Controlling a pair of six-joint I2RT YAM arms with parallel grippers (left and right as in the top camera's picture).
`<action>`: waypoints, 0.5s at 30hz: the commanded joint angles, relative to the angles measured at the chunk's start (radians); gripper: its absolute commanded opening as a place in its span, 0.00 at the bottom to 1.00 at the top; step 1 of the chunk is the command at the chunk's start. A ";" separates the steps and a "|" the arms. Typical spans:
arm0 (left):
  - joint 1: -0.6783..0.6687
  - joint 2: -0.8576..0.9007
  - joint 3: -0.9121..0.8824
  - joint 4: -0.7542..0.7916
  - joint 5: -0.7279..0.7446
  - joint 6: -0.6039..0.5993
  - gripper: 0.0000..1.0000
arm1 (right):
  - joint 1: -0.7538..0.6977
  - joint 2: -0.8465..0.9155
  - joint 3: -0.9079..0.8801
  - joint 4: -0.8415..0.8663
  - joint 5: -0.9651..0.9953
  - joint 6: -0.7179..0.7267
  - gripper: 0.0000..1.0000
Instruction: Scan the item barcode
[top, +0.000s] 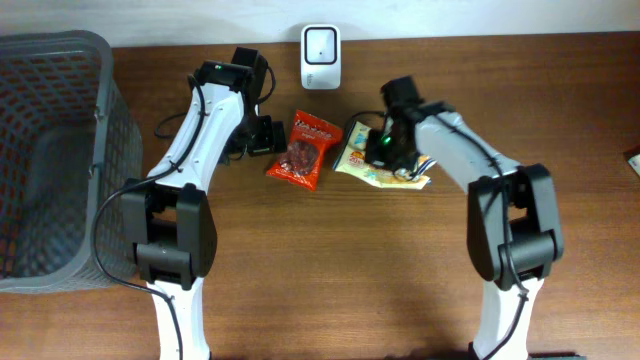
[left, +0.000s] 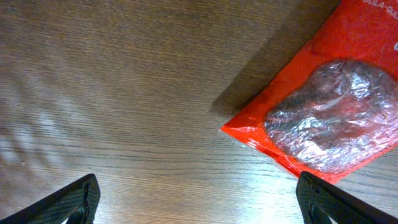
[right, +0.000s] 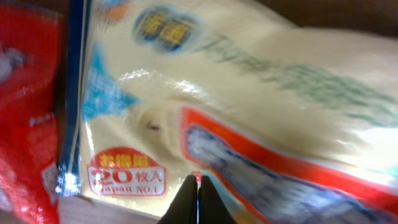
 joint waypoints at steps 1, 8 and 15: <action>0.003 -0.002 0.008 -0.001 -0.010 -0.002 0.99 | -0.078 0.007 0.200 -0.128 0.026 -0.065 0.04; 0.003 -0.002 0.008 -0.001 -0.010 -0.002 0.99 | -0.139 0.019 0.264 -0.313 0.156 -0.282 0.04; 0.003 -0.002 0.008 -0.001 -0.010 -0.002 0.99 | -0.132 0.019 -0.060 -0.288 0.042 -0.282 0.04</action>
